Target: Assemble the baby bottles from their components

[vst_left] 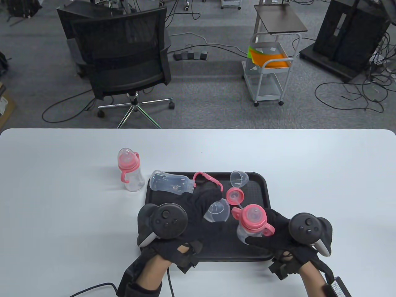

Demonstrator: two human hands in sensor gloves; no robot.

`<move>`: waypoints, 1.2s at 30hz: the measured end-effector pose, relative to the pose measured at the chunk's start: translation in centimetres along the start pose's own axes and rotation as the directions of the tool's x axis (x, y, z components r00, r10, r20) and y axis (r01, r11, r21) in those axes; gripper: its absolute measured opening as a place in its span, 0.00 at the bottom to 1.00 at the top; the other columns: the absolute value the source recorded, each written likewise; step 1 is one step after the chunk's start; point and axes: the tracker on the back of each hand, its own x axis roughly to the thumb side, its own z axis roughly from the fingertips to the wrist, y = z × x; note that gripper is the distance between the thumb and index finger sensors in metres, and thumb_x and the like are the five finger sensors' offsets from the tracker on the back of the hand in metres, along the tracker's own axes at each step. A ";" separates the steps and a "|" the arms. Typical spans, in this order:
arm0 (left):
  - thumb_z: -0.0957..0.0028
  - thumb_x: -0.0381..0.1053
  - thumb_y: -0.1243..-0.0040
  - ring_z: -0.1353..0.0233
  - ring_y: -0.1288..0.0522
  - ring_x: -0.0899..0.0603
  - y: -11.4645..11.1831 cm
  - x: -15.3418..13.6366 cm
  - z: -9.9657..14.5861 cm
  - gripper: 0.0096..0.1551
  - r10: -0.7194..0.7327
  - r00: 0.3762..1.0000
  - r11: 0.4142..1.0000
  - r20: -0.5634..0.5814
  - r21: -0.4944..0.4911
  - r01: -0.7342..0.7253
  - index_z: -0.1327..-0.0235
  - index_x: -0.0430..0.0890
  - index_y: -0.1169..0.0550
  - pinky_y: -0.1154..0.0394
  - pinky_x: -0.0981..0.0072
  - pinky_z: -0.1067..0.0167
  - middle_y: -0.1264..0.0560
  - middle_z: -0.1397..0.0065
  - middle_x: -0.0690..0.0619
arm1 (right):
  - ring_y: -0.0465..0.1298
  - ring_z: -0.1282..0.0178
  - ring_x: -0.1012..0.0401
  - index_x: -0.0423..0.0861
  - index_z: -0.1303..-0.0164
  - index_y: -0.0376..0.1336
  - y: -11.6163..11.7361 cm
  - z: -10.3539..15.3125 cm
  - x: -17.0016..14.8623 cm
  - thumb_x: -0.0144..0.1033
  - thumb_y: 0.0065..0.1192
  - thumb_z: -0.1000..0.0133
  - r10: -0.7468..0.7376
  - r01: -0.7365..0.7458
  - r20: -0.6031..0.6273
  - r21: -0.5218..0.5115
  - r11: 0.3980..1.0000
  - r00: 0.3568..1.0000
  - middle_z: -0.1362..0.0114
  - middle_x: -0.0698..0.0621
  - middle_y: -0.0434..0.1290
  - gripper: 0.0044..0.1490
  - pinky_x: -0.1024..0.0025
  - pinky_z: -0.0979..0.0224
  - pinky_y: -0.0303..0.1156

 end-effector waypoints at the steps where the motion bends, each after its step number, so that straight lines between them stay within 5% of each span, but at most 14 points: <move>1: 0.59 0.69 0.17 0.34 0.18 0.39 -0.2 0.5 -0.2 0.53 0.008 1.000 1.000 0.014 -0.007 -0.007 0.23 0.55 0.32 0.36 0.28 0.27 0.25 0.25 0.45 | 0.77 0.31 0.48 0.46 0.28 0.64 0.1 0.0 0.1 0.55 0.90 0.67 0.014 -0.014 0.002 0.002 1.000 1.000 0.31 0.48 0.74 0.59 0.39 0.27 0.70; 12: 0.58 0.68 0.17 0.30 0.21 0.38 -2.7 4.7 -2.1 0.53 -0.212 0.975 0.942 0.072 -0.252 0.223 0.22 0.57 0.33 0.39 0.27 0.25 0.28 0.23 0.46 | 0.77 0.30 0.48 0.46 0.27 0.64 0.9 0.0 1.0 0.55 0.89 0.67 0.130 -0.131 0.036 0.038 0.991 0.991 0.30 0.48 0.74 0.59 0.39 0.27 0.70; 18: 0.61 0.70 0.16 0.30 0.22 0.38 -4.1 5.2 -2.9 0.56 -0.297 0.953 0.918 0.058 -0.258 0.301 0.22 0.57 0.32 0.40 0.27 0.24 0.27 0.24 0.47 | 0.77 0.30 0.47 0.46 0.27 0.64 1.2 0.3 1.9 0.55 0.89 0.67 0.192 -0.196 0.067 0.045 0.980 0.979 0.30 0.48 0.73 0.59 0.39 0.27 0.70; 26: 0.57 0.72 0.21 0.29 0.23 0.34 -4.6 3.8 -2.9 0.55 -0.188 0.982 0.951 0.004 -0.249 0.183 0.20 0.55 0.34 0.38 0.26 0.26 0.30 0.23 0.44 | 0.77 0.31 0.47 0.45 0.28 0.64 1.1 0.2 1.8 0.56 0.88 0.67 0.134 -0.138 0.072 0.060 0.989 0.988 0.31 0.47 0.74 0.59 0.38 0.27 0.70; 33: 0.45 0.73 0.38 0.24 0.34 0.22 -6.0 1.5 -2.5 0.50 0.218 0.970 0.929 -0.108 -0.281 -0.240 0.16 0.63 0.48 0.39 0.20 0.30 0.43 0.15 0.42 | 0.78 0.32 0.47 0.44 0.28 0.64 0.8 0.3 1.9 0.57 0.88 0.67 0.014 -0.017 0.077 0.046 0.999 0.997 0.31 0.47 0.74 0.59 0.40 0.28 0.72; 36: 0.44 0.75 0.42 0.22 0.36 0.23 -6.9 0.9 -2.3 0.47 0.280 0.954 0.926 -0.105 -0.232 -0.298 0.17 0.65 0.48 0.40 0.18 0.31 0.45 0.15 0.42 | 0.79 0.33 0.47 0.43 0.29 0.65 0.7 0.3 1.9 0.57 0.88 0.67 0.013 -0.015 0.071 0.031 0.999 0.997 0.32 0.47 0.75 0.59 0.41 0.28 0.73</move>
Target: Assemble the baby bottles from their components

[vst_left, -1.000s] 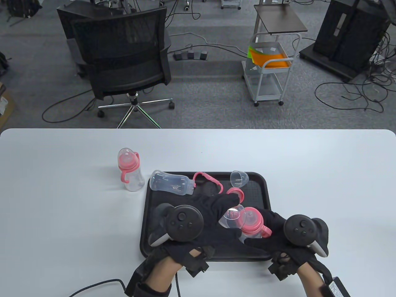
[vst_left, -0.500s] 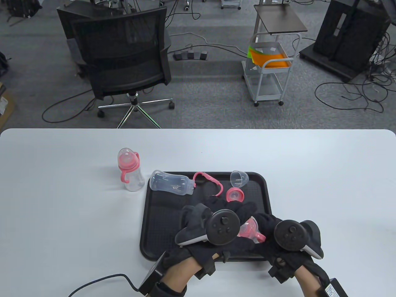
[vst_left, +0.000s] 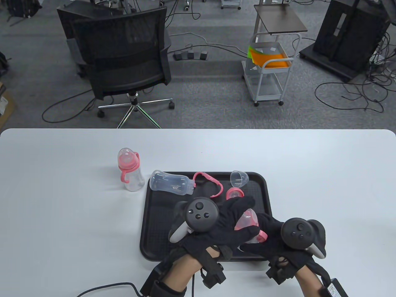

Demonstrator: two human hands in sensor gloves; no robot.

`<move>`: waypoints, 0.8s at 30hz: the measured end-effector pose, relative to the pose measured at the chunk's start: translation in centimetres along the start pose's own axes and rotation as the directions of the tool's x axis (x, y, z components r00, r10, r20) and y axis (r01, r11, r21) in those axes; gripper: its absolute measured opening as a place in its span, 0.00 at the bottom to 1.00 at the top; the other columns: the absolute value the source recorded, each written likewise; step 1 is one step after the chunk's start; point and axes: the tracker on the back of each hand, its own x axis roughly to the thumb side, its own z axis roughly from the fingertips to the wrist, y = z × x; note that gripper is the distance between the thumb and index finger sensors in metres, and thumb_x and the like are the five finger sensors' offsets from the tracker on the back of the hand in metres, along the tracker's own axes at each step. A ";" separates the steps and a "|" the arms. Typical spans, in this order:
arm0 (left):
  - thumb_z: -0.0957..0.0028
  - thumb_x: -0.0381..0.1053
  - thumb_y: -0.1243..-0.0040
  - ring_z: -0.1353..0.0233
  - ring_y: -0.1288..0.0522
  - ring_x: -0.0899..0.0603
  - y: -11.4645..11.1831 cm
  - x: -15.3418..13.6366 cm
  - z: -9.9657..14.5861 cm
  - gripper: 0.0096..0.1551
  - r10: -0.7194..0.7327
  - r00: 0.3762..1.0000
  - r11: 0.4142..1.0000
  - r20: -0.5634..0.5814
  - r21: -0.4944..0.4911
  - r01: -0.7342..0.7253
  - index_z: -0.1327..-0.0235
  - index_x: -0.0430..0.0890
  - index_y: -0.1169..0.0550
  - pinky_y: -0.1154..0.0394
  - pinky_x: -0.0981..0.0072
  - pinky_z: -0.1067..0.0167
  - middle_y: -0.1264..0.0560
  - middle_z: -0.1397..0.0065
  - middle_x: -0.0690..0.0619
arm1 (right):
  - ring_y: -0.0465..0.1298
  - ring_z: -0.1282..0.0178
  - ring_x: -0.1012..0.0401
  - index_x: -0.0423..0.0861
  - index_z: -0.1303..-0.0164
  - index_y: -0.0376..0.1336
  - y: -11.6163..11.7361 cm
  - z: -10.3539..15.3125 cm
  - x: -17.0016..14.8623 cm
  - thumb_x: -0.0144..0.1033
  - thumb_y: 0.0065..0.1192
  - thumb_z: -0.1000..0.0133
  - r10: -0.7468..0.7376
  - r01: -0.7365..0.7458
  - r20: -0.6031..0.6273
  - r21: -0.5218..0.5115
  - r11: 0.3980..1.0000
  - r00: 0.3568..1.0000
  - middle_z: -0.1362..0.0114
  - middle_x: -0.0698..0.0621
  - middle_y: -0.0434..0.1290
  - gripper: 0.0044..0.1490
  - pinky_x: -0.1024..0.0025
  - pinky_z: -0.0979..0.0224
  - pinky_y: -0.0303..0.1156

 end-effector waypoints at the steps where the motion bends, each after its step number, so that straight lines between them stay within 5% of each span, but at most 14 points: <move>1: 0.44 0.76 0.44 0.23 0.35 0.25 -0.2 -0.2 0.0 0.47 0.008 1.000 0.999 0.007 0.031 -0.009 0.17 0.66 0.49 0.39 0.17 0.32 0.44 0.15 0.43 | 0.79 0.33 0.47 0.43 0.29 0.65 -0.1 0.1 0.0 0.57 0.88 0.67 -0.003 0.003 0.003 -0.003 1.000 1.000 0.32 0.47 0.75 0.58 0.42 0.29 0.74; 5: 0.44 0.76 0.44 0.24 0.38 0.26 -1.2 -0.1 -0.1 0.43 0.143 0.985 0.975 0.096 0.155 -0.156 0.18 0.67 0.44 0.44 0.11 0.34 0.43 0.16 0.44 | 0.81 0.35 0.47 0.42 0.30 0.67 -0.4 0.2 0.5 0.57 0.89 0.67 -0.041 0.042 0.022 -0.076 0.996 0.999 0.33 0.46 0.76 0.58 0.46 0.34 0.81; 9: 0.44 0.75 0.45 0.25 0.35 0.28 -1.8 0.9 -0.5 0.41 0.118 0.980 0.940 0.160 0.301 -0.162 0.20 0.63 0.42 0.46 0.10 0.33 0.42 0.17 0.43 | 0.83 0.38 0.46 0.39 0.32 0.68 -0.6 0.5 1.2 0.59 0.88 0.67 -0.083 0.088 0.044 -0.118 0.989 0.996 0.35 0.43 0.78 0.58 0.49 0.37 0.84; 19: 0.44 0.75 0.47 0.25 0.36 0.32 -2.4 0.6 -0.3 0.42 0.134 0.970 0.921 0.202 0.337 -0.197 0.22 0.61 0.43 0.49 0.12 0.30 0.44 0.17 0.43 | 0.84 0.40 0.46 0.36 0.33 0.68 -0.3 0.7 1.9 0.58 0.88 0.67 -0.101 0.110 0.062 -0.165 0.980 0.993 0.37 0.41 0.79 0.58 0.51 0.39 0.85; 24: 0.45 0.75 0.41 0.26 0.33 0.32 -2.0 1.2 -0.5 0.41 0.075 0.991 0.938 0.110 0.330 -0.108 0.23 0.61 0.38 0.46 0.11 0.31 0.37 0.19 0.45 | 0.85 0.41 0.46 0.36 0.34 0.68 0.4 0.6 2.0 0.59 0.86 0.67 -0.112 0.118 0.048 -0.148 0.982 0.993 0.37 0.41 0.78 0.59 0.53 0.40 0.85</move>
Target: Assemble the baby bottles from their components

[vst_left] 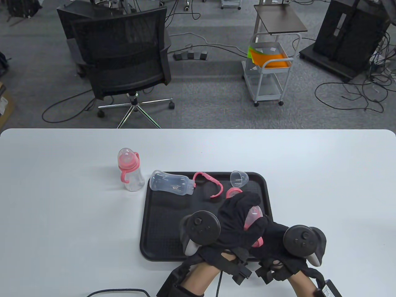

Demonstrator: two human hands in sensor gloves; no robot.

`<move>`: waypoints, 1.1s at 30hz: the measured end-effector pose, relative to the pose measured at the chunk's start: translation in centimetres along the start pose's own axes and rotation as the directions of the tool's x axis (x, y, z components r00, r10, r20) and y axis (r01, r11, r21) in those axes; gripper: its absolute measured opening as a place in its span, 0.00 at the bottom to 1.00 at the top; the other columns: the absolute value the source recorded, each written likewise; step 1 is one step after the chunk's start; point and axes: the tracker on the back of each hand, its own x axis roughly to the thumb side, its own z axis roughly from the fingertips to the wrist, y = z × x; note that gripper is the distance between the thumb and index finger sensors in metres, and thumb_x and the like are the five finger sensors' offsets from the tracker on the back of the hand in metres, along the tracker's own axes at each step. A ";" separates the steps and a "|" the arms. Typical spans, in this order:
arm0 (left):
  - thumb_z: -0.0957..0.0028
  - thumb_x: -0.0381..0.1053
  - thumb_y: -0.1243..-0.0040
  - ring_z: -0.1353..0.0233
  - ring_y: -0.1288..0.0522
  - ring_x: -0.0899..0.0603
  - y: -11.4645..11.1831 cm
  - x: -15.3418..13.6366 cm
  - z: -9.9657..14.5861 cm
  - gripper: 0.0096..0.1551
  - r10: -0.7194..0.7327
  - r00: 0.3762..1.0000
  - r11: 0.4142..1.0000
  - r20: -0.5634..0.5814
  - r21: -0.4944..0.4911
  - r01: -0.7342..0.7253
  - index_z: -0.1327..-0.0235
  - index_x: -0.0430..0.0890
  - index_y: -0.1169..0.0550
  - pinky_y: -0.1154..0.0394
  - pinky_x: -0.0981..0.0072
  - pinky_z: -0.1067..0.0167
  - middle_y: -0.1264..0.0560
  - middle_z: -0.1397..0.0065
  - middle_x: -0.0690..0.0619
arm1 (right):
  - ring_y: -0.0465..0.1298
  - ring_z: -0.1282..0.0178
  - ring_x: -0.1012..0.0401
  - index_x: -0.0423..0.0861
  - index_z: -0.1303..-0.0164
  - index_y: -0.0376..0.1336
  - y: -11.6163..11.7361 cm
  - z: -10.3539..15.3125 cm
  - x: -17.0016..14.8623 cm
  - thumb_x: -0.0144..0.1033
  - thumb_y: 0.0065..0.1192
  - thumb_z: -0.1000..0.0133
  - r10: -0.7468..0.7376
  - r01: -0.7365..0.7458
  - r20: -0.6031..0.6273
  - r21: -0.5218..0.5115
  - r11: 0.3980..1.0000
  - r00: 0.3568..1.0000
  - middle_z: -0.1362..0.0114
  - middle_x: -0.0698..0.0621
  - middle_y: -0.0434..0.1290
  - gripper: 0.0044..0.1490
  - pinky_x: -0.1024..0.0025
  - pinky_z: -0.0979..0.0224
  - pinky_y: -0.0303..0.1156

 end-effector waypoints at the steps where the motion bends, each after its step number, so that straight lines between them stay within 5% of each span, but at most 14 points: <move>1: 0.45 0.76 0.41 0.26 0.32 0.32 0.2 0.1 -0.2 0.41 -0.023 1.000 1.000 0.008 0.004 0.023 0.23 0.61 0.37 0.45 0.11 0.32 0.35 0.20 0.45 | 0.85 0.42 0.46 0.35 0.34 0.68 0.1 0.0 0.3 0.59 0.87 0.68 -0.008 0.008 -0.010 -0.024 1.000 1.000 0.38 0.41 0.79 0.59 0.53 0.40 0.85; 19: 0.48 0.71 0.31 0.28 0.31 0.30 0.3 -1.4 1.0 0.41 -0.055 0.996 0.998 -0.072 -0.015 0.054 0.25 0.60 0.36 0.41 0.07 0.35 0.33 0.21 0.47 | 0.85 0.43 0.48 0.34 0.35 0.67 1.9 -0.1 0.6 0.61 0.85 0.67 0.139 -0.138 -0.002 0.096 0.986 0.990 0.39 0.41 0.79 0.60 0.55 0.43 0.85; 22: 0.46 0.72 0.32 0.25 0.34 0.31 1.1 -1.2 0.1 0.42 0.029 0.997 0.994 -0.068 -0.102 -0.036 0.23 0.63 0.37 0.45 0.09 0.33 0.35 0.19 0.49 | 0.85 0.42 0.48 0.34 0.34 0.67 1.1 -0.4 0.9 0.60 0.85 0.67 0.124 -0.122 -0.022 0.076 0.990 0.992 0.38 0.41 0.78 0.60 0.55 0.42 0.84; 23: 0.45 0.70 0.31 0.24 0.37 0.30 1.2 -0.6 -0.3 0.42 0.048 0.998 0.989 -0.028 -0.139 -0.052 0.22 0.62 0.37 0.49 0.09 0.32 0.35 0.19 0.48 | 0.84 0.42 0.47 0.35 0.33 0.67 1.0 -0.2 0.8 0.60 0.86 0.67 0.086 -0.086 -0.016 -0.002 0.996 0.996 0.38 0.41 0.78 0.59 0.55 0.42 0.84; 26: 0.43 0.77 0.56 0.23 0.33 0.32 2.6 0.6 -1.0 0.40 -0.040 0.999 0.972 0.001 -0.232 0.039 0.19 0.61 0.37 0.43 0.14 0.31 0.33 0.18 0.50 | 0.84 0.41 0.47 0.36 0.32 0.66 -0.2 -0.2 1.4 0.60 0.85 0.66 0.088 -0.088 0.008 0.029 0.996 0.996 0.36 0.41 0.77 0.60 0.54 0.41 0.83; 28: 0.42 0.73 0.51 0.25 0.33 0.28 3.0 1.1 -1.7 0.40 0.051 0.998 0.954 -0.045 -0.294 -0.062 0.19 0.57 0.34 0.45 0.12 0.33 0.31 0.20 0.44 | 0.83 0.41 0.47 0.36 0.32 0.66 -0.7 -0.3 1.5 0.60 0.85 0.66 0.071 -0.072 0.019 0.062 0.995 0.997 0.36 0.41 0.77 0.60 0.52 0.40 0.83; 30: 0.40 0.75 0.53 0.22 0.36 0.28 3.2 0.9 -2.1 0.45 0.046 0.994 0.910 -0.097 -0.406 -0.082 0.14 0.55 0.43 0.47 0.13 0.31 0.35 0.18 0.43 | 0.83 0.40 0.47 0.36 0.32 0.66 -0.7 -0.2 1.2 0.60 0.85 0.66 0.044 -0.045 0.017 0.082 0.996 0.999 0.36 0.41 0.77 0.60 0.51 0.40 0.82; 33: 0.41 0.77 0.51 0.21 0.38 0.29 3.3 0.4 -2.1 0.48 0.059 0.991 0.899 -0.116 -0.426 -0.104 0.14 0.56 0.47 0.48 0.14 0.30 0.42 0.15 0.42 | 0.82 0.39 0.46 0.36 0.30 0.64 -0.7 -0.2 0.9 0.59 0.85 0.65 0.048 -0.049 0.020 0.098 0.994 0.999 0.35 0.41 0.75 0.60 0.50 0.39 0.81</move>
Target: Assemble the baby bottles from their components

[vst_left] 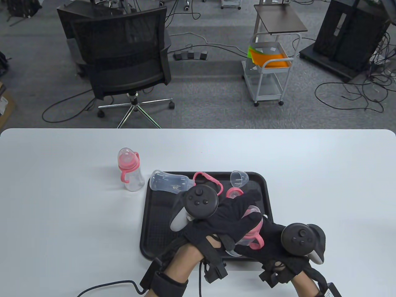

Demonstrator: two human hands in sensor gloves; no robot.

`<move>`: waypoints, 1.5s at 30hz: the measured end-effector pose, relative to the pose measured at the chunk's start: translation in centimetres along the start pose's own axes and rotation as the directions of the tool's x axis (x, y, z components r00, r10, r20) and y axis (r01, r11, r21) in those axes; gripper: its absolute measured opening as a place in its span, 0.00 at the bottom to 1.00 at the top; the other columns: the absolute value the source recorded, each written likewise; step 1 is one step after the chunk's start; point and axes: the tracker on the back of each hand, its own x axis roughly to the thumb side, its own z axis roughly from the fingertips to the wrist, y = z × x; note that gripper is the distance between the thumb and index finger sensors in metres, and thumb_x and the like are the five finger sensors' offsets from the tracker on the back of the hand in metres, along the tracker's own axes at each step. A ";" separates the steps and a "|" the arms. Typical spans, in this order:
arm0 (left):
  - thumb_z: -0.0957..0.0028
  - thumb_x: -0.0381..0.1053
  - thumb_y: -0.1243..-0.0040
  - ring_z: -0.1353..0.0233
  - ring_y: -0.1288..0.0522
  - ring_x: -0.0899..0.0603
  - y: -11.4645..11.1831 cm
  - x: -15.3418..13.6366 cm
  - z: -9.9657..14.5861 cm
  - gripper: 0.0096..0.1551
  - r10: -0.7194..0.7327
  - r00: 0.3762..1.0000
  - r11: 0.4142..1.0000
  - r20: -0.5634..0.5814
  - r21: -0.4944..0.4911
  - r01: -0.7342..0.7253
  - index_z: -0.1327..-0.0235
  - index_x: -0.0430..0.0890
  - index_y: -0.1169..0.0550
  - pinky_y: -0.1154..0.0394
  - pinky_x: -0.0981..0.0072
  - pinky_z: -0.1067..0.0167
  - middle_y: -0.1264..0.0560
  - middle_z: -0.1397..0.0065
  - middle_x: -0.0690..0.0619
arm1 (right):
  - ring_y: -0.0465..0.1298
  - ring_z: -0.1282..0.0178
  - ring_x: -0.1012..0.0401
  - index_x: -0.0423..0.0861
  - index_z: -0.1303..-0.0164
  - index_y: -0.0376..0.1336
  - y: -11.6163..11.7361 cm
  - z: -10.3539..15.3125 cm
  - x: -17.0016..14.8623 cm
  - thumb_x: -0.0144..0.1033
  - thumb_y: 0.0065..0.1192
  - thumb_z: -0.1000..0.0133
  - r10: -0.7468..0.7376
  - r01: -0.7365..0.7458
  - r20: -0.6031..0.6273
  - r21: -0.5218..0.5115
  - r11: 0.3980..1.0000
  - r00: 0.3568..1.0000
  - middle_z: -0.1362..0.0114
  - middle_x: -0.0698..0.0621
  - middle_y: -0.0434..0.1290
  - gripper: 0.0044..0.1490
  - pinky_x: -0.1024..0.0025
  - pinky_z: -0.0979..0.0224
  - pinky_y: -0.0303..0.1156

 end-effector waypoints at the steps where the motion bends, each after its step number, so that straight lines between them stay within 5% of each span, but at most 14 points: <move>1: 0.42 0.76 0.50 0.22 0.37 0.29 0.0 -0.2 0.0 0.46 0.010 1.000 1.000 0.009 0.015 -0.010 0.14 0.57 0.43 0.47 0.14 0.31 0.42 0.15 0.43 | 0.82 0.38 0.46 0.36 0.30 0.64 0.0 0.0 -0.1 0.58 0.85 0.65 -0.003 0.003 0.001 -0.008 1.000 1.000 0.34 0.41 0.75 0.60 0.50 0.38 0.81; 7: 0.41 0.72 0.46 0.23 0.36 0.27 -0.4 -0.3 0.0 0.41 -0.003 1.000 0.999 0.028 0.044 0.002 0.18 0.57 0.35 0.48 0.12 0.32 0.36 0.18 0.43 | 0.82 0.38 0.46 0.36 0.30 0.65 0.2 -0.1 -0.4 0.56 0.87 0.66 0.004 -0.004 -0.007 0.005 1.000 1.000 0.34 0.40 0.76 0.60 0.52 0.39 0.82; 10: 0.43 0.75 0.46 0.19 0.39 0.29 -0.2 -0.4 0.2 0.47 -0.001 1.000 1.000 0.009 0.025 0.001 0.13 0.60 0.45 0.49 0.17 0.29 0.40 0.14 0.44 | 0.81 0.37 0.46 0.37 0.29 0.64 -0.2 -0.2 -0.7 0.56 0.87 0.65 0.015 -0.015 -0.004 -0.011 1.000 1.000 0.33 0.42 0.75 0.60 0.52 0.38 0.82; 12: 0.45 0.80 0.49 0.16 0.50 0.25 0.1 -0.4 0.7 0.54 0.004 1.000 0.994 0.031 0.111 -0.008 0.13 0.60 0.53 0.54 0.16 0.28 0.51 0.11 0.44 | 0.81 0.36 0.47 0.38 0.29 0.63 -0.6 -0.2 -0.8 0.57 0.86 0.66 0.015 -0.015 -0.007 -0.035 0.999 1.000 0.32 0.43 0.74 0.60 0.53 0.37 0.82; 16: 0.47 0.81 0.48 0.16 0.53 0.25 1.3 -1.0 2.5 0.54 0.038 0.998 0.973 0.057 0.226 -0.050 0.13 0.58 0.50 0.58 0.16 0.29 0.50 0.11 0.43 | 0.80 0.35 0.47 0.39 0.28 0.63 -1.4 -0.4 -1.8 0.55 0.87 0.65 0.002 -0.007 -0.052 -0.084 0.996 0.999 0.31 0.43 0.73 0.60 0.53 0.36 0.81; 22: 0.47 0.79 0.43 0.14 0.57 0.27 3.5 -3.9 5.7 0.55 -0.242 0.955 0.902 -0.170 0.325 0.286 0.13 0.59 0.48 0.63 0.18 0.27 0.51 0.11 0.45 | 0.79 0.33 0.47 0.41 0.26 0.61 -4.6 -1.4 -3.9 0.55 0.86 0.64 -0.061 0.016 -0.174 -0.250 0.968 0.983 0.30 0.44 0.72 0.60 0.53 0.35 0.80; 31: 0.48 0.78 0.40 0.13 0.61 0.29 4.5 -9.9 9.3 0.55 -0.497 0.742 0.717 -0.450 0.269 0.644 0.14 0.60 0.48 0.68 0.20 0.27 0.54 0.11 0.46 | 0.77 0.30 0.48 0.44 0.24 0.58 -8.0 -3.6 -10.3 0.53 0.86 0.63 -0.113 -0.045 -0.397 -0.368 0.929 0.911 0.27 0.46 0.69 0.60 0.55 0.32 0.79; 45: 0.48 0.77 0.41 0.14 0.65 0.31 4.6 -12.1 10.0 0.54 -0.462 0.727 0.745 -0.509 0.223 0.629 0.14 0.60 0.49 0.71 0.22 0.26 0.57 0.11 0.47 | 0.75 0.28 0.50 0.50 0.24 0.55 -6.5 -7.6 -20.2 0.50 0.87 0.63 -0.106 -0.119 -0.649 -0.293 0.949 0.753 0.25 0.51 0.66 0.60 0.57 0.30 0.80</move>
